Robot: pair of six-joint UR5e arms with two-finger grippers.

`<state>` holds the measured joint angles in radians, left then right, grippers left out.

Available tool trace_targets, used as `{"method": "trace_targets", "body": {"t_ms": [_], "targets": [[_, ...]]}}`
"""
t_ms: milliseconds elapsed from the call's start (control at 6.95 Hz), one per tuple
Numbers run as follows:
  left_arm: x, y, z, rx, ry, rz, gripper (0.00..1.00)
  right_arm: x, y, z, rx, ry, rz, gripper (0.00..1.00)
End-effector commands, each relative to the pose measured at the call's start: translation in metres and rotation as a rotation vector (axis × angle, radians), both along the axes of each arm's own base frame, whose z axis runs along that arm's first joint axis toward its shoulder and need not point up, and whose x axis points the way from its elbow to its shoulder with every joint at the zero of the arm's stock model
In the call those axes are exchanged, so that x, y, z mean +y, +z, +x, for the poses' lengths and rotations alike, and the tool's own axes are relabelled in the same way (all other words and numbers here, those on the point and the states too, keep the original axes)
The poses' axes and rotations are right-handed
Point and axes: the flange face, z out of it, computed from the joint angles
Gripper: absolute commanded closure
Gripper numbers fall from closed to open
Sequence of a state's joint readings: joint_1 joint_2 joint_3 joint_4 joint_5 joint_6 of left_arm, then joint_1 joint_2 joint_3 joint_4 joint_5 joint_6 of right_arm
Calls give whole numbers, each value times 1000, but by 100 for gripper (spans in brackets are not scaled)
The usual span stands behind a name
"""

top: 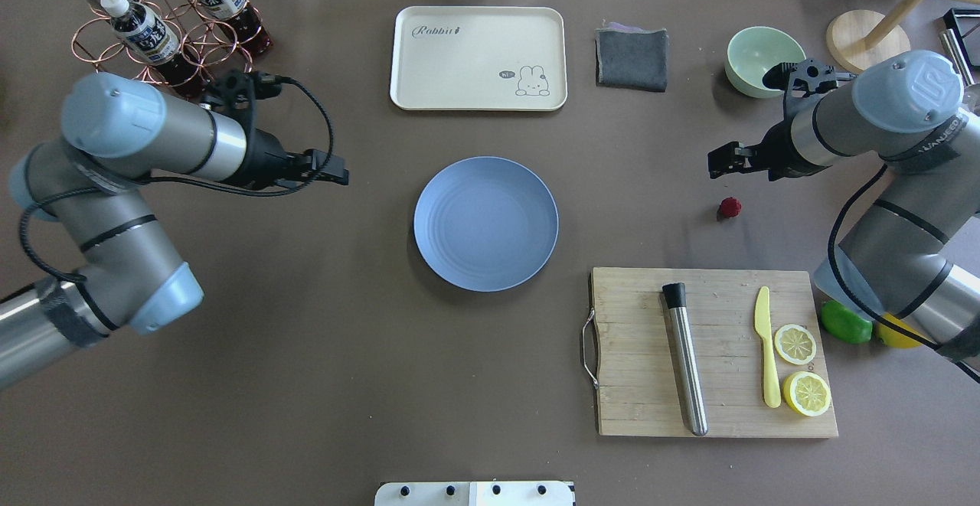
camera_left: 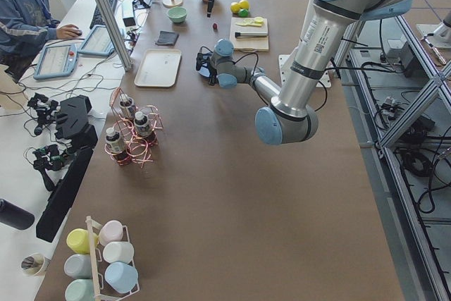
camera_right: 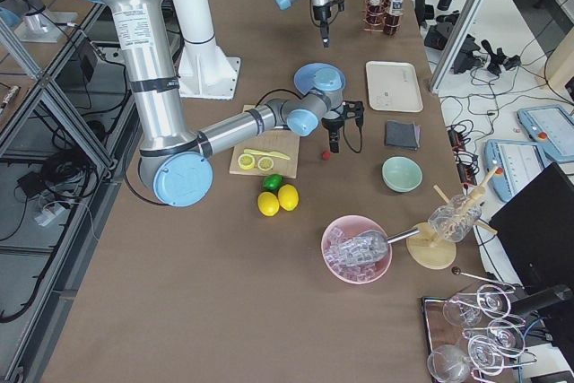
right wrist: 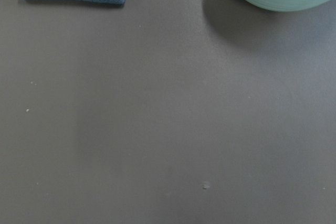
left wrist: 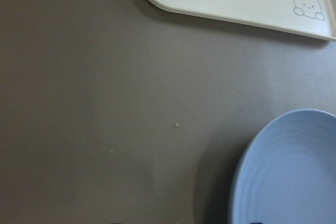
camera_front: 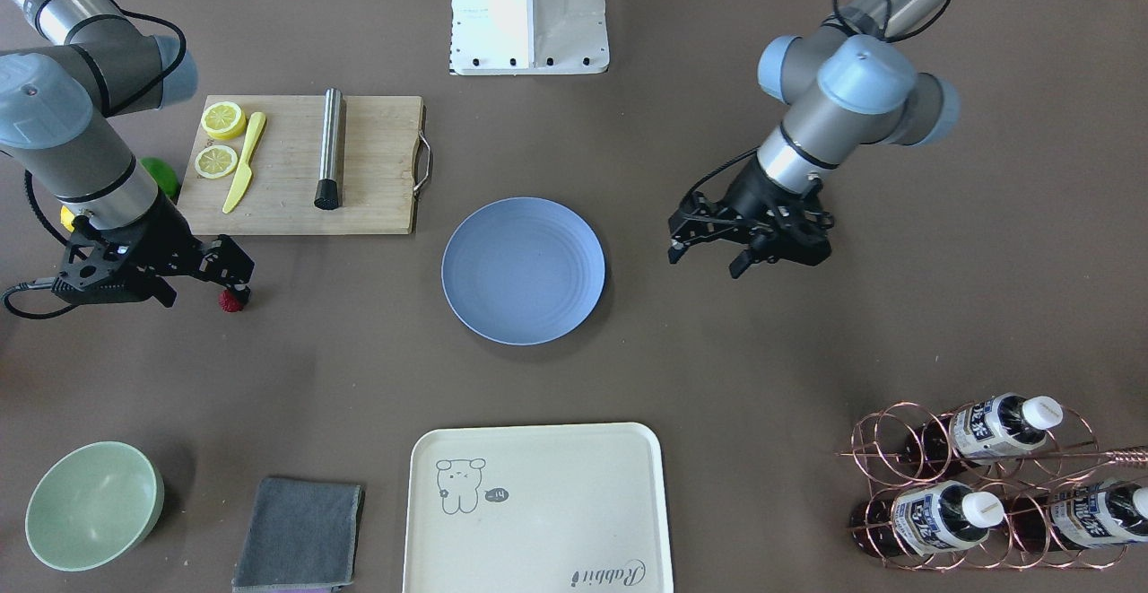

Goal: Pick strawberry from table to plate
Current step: 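Withdraw the left arm while lowering the right gripper onto the strawberry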

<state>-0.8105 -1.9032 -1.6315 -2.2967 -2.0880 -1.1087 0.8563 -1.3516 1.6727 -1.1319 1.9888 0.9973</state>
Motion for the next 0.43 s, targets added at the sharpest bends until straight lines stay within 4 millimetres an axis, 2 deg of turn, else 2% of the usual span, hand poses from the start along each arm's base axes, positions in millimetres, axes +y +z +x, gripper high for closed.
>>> {"method": "trace_targets", "body": {"t_ms": [0,144,288], "targets": [[-15,87,-151,-66,64,84,1,-2,10,-16,19,-6,-14,1],[-13,120,-205,-83,85,119,1,-1,15,-22,31,-7,-17,2],[-12,128,-218,-78,92,118,1,3,22,-23,42,-7,-19,4]]}}
